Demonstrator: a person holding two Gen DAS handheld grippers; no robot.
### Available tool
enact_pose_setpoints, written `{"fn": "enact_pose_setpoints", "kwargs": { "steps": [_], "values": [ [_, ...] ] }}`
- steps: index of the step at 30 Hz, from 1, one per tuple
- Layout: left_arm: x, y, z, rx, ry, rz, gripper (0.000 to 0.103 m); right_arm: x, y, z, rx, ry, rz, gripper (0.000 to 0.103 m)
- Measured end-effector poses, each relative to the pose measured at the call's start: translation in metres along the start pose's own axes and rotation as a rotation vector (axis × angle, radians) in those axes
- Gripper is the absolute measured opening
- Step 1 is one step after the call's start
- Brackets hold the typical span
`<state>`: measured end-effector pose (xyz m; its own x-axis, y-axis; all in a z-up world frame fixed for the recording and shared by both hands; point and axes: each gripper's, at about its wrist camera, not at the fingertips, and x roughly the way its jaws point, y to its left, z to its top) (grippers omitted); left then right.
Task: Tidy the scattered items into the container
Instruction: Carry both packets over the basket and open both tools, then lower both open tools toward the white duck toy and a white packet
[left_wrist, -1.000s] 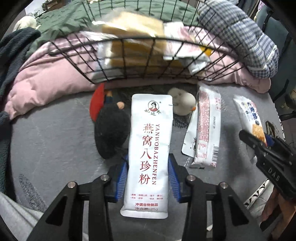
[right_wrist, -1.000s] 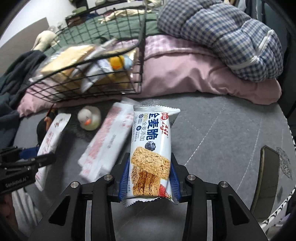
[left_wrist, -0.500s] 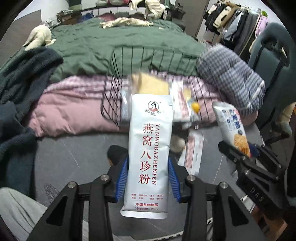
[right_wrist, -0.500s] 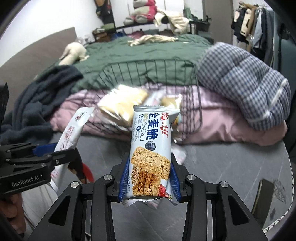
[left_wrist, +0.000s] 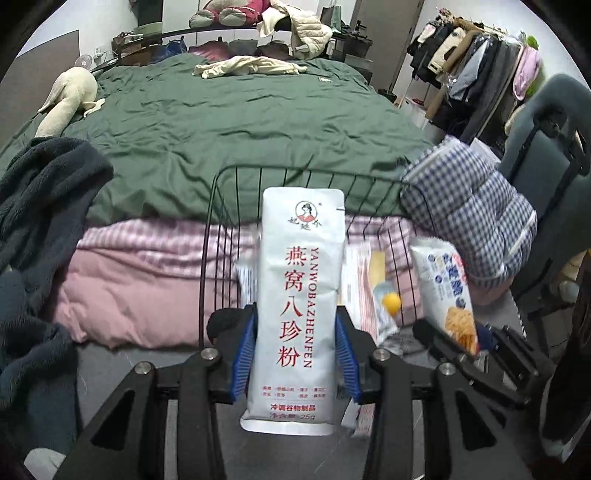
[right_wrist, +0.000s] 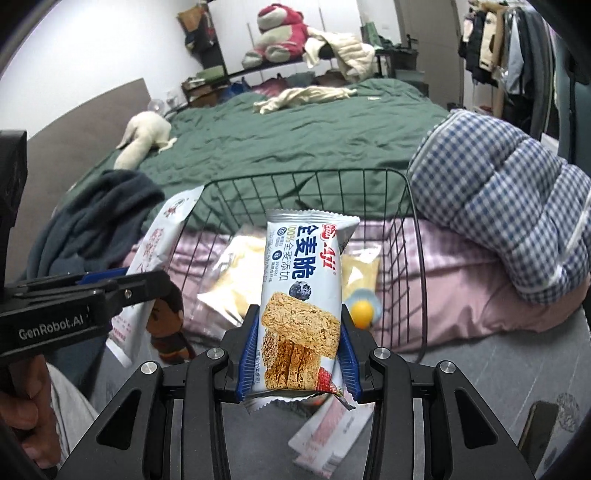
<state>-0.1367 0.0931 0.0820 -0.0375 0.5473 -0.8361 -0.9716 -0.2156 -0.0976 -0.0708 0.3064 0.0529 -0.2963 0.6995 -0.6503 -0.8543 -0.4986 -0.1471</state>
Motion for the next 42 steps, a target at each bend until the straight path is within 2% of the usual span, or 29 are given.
{"fn": "enact_pose_setpoints", "kwargs": {
  "steps": [5, 12, 15, 16, 19, 27, 34, 42],
  "values": [
    [0.008, -0.004, 0.017, 0.01, -0.006, 0.005, 0.046, 0.009, -0.005, 0.012, 0.007, -0.004, -0.003, 0.04],
    [0.048, -0.009, 0.036, 0.016, 0.02, 0.04, 0.046, 0.028, -0.016, 0.024, 0.034, -0.001, -0.013, 0.04],
    [0.069, -0.012, 0.034, 0.038, 0.086, 0.059, 0.053, 0.043, -0.019, 0.025, 0.03, 0.031, -0.026, 0.042],
    [0.072, -0.011, 0.033, 0.036, 0.097, 0.057, 0.058, 0.047, -0.018, 0.024, 0.021, 0.043, -0.041, 0.047],
    [0.072, -0.008, 0.029, 0.027, 0.085, 0.061, 0.068, 0.05, -0.017, 0.02, 0.007, 0.044, -0.061, 0.05],
    [0.054, -0.004, 0.022, 0.031, 0.062, 0.054, 0.069, 0.036, -0.025, 0.016, 0.046, 0.025, -0.046, 0.05],
    [0.038, -0.005, -0.001, 0.041, 0.055, 0.052, 0.069, 0.016, -0.023, 0.007, 0.034, 0.022, -0.046, 0.05],
    [0.025, -0.012, -0.055, 0.04, 0.04, 0.054, 0.069, -0.01, -0.026, -0.031, 0.005, 0.039, -0.066, 0.05]
  ]
}}
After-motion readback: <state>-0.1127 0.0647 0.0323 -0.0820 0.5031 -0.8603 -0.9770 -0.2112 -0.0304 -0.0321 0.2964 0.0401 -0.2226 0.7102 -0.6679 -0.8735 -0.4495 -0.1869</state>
